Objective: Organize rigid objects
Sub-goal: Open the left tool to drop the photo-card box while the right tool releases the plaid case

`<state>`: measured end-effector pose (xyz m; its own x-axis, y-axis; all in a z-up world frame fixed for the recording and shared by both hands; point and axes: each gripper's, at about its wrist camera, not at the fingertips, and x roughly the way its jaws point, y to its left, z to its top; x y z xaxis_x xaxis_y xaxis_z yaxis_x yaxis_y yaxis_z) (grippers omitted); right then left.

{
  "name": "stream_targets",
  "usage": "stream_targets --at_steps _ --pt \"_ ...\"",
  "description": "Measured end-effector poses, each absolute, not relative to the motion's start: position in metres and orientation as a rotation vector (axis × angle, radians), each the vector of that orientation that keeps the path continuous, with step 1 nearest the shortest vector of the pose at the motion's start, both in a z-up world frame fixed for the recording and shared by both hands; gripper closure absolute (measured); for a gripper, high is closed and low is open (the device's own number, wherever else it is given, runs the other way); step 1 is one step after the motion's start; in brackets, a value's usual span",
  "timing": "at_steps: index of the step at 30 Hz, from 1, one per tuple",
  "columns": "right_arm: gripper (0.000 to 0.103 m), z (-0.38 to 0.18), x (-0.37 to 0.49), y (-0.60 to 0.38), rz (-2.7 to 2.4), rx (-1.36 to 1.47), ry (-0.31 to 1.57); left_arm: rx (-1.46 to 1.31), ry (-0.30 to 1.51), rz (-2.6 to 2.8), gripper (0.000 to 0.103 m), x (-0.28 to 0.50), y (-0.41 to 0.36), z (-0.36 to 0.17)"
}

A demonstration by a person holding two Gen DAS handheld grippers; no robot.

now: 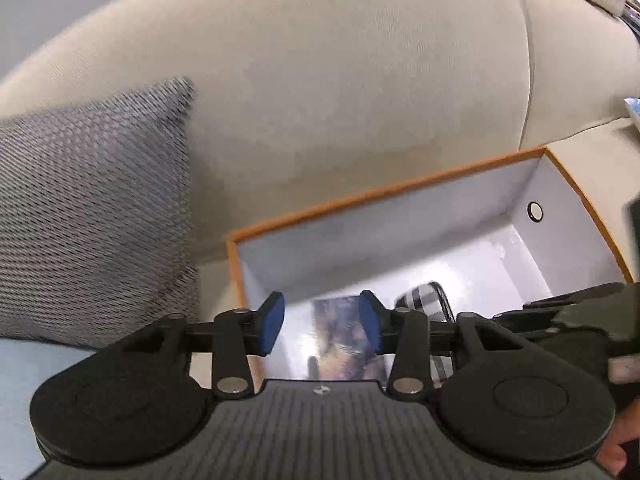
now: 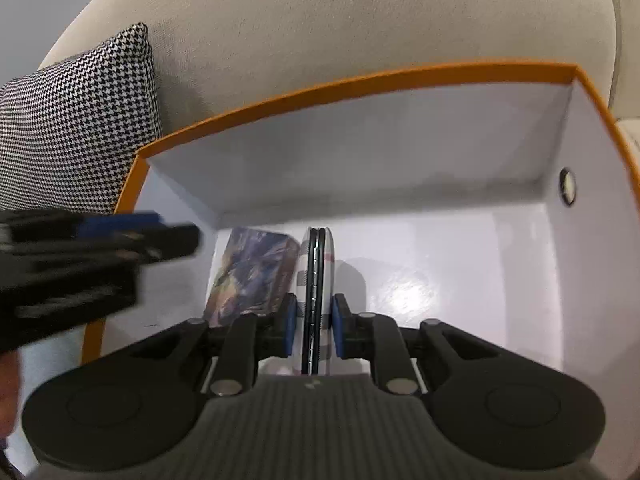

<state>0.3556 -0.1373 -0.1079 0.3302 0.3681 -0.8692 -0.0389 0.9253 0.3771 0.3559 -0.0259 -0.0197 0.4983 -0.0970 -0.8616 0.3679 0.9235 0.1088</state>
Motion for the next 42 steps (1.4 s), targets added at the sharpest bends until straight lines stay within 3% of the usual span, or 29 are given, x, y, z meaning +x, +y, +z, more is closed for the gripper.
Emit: stream_targets --at_steps 5,10,22,26,37,41,42 --pt "0.084 -0.114 0.358 -0.120 0.254 0.378 1.232 0.294 1.082 -0.217 0.051 0.353 -0.002 -0.014" --pt "0.084 -0.117 0.363 -0.107 0.243 0.434 1.237 0.215 1.155 -0.244 0.069 0.348 0.013 -0.025" --pt "0.083 -0.116 0.386 -0.106 0.269 0.371 1.248 0.145 1.174 -0.236 0.096 0.346 0.020 -0.054" --pt "0.077 -0.119 0.391 -0.110 0.242 0.234 1.271 0.144 1.167 -0.225 0.097 0.347 0.019 -0.061" --pt "0.081 -0.130 0.404 -0.117 0.176 0.316 1.271 0.131 1.167 -0.213 0.097 0.350 0.016 -0.066" --pt "0.075 -0.121 0.397 -0.113 0.257 0.211 1.269 0.154 1.159 -0.226 0.097 0.342 0.018 -0.061" --pt "0.067 -0.119 0.396 -0.109 0.285 0.167 1.271 0.151 1.160 -0.226 0.097 0.342 0.018 -0.062"
